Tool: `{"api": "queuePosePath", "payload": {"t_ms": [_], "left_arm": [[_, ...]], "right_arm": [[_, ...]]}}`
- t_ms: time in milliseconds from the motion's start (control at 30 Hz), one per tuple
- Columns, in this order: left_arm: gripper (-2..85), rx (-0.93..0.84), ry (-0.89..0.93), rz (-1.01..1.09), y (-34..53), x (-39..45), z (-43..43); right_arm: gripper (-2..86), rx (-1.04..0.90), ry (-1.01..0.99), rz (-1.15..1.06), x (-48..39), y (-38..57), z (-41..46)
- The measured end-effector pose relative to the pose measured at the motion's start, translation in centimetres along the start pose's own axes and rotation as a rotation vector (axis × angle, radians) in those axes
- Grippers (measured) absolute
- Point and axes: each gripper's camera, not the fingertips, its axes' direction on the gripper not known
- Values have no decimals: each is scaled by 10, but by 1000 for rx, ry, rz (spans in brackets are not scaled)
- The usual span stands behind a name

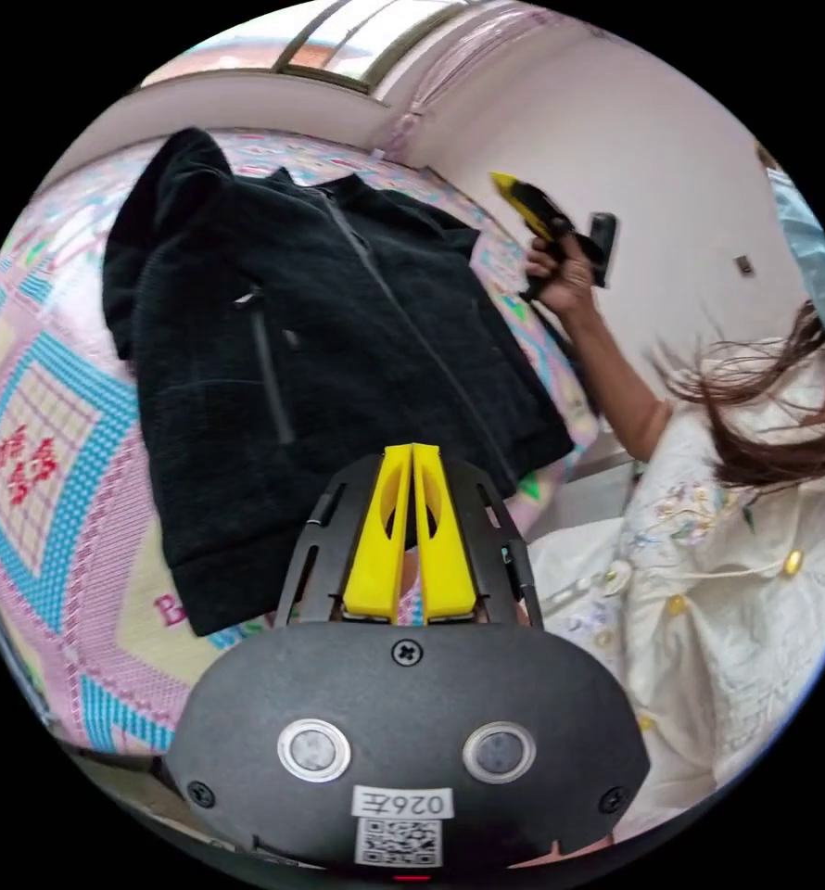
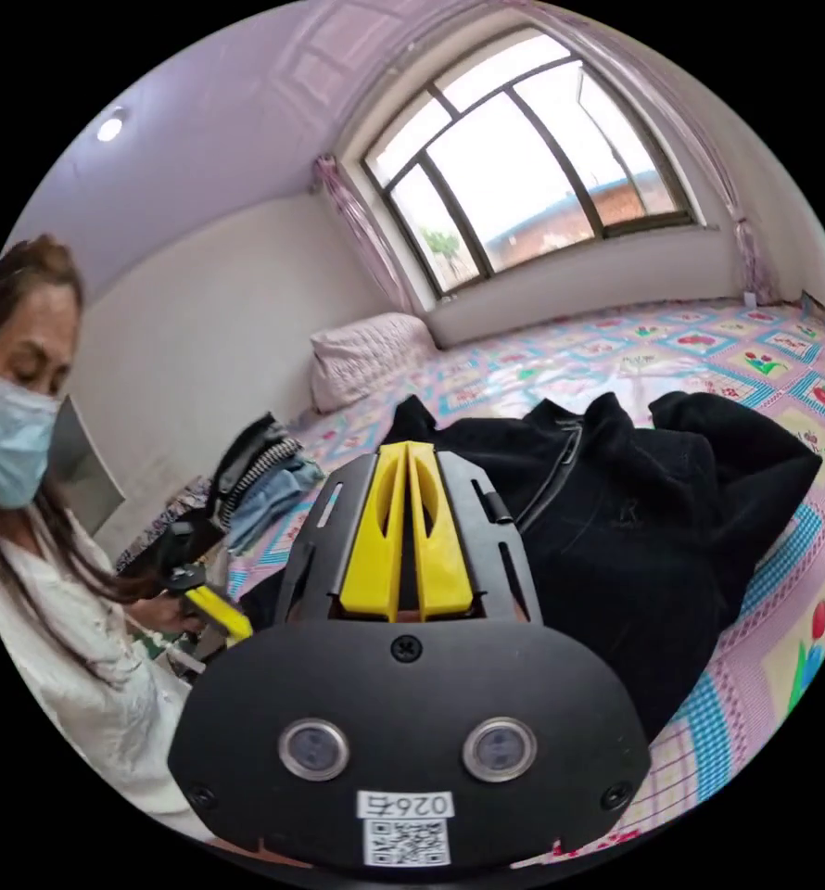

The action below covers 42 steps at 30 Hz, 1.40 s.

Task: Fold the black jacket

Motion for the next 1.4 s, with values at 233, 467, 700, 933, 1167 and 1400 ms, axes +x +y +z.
{"api": "queuePosePath", "payload": {"t_ms": [233,467,700,933,1167,1400], "left_arm": [[-8,-53,-363,-191,25,-9,5],[64,14,-580,-123,33,35,-1],[132,-125,-688,-80,16,28,43],[68,-100,-350,-212,14,-17,28],[68,-32,-195,-271,28,-33,12],[17,-87,-208,-231,24,-29,-4]], "right_arm": [[-10,121,-181,132,-47,103,-111],[-9,-87,53,230,-106,197,-141],[-9,-311,128,168,-140,234,-52],[-9,-563,102,136,-150,263,76],[-9,-654,123,130,-169,292,104],[-9,-456,477,61,-176,286,76]]}}
